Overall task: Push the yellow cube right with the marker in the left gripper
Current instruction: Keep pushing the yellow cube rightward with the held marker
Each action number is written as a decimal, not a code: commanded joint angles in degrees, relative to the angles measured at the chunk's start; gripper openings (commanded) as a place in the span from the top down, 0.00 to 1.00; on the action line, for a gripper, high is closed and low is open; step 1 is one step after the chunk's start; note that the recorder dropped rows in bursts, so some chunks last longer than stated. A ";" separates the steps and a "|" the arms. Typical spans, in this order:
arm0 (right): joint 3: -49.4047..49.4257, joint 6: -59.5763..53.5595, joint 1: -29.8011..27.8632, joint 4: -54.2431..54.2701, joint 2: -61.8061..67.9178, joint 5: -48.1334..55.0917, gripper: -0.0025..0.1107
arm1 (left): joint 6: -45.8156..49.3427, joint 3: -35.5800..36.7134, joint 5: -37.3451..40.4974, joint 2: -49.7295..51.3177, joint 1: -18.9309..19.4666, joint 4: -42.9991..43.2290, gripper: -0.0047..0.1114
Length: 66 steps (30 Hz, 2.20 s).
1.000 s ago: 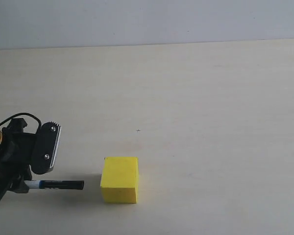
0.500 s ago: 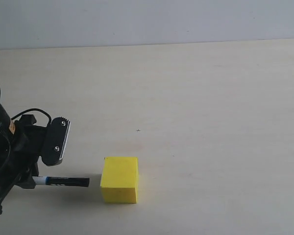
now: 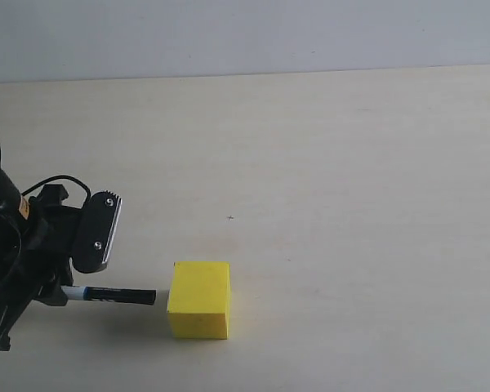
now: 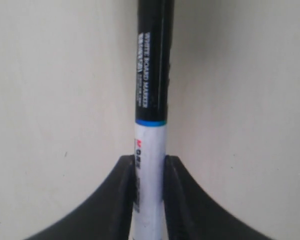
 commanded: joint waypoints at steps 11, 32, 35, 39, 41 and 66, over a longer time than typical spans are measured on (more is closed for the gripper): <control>0.27 -0.37 -0.38 -0.33 -0.38 -0.35 0.98 | 0.07 -0.49 -0.45 0.09 0.06 -1.40 0.96; 0.27 -0.37 -0.38 -0.33 -0.38 -0.35 0.98 | 3.09 -0.97 -1.52 0.20 0.06 -1.30 0.96; 0.27 -0.37 -0.38 -0.33 -0.38 -0.35 0.98 | 3.09 -2.22 -1.00 0.77 0.06 -1.30 0.96; 0.27 -0.37 -0.38 -0.33 -0.38 -0.35 0.98 | 3.77 -3.16 0.86 2.65 0.06 -1.30 0.96; 0.27 -0.37 -0.38 -0.33 -0.38 -0.35 0.98 | 4.38 -3.28 1.30 3.41 0.06 -1.30 0.96; 0.27 -0.37 -0.38 -0.21 -0.38 -0.35 0.98 | -4.84 -6.76 11.24 3.53 -6.25 -3.24 0.96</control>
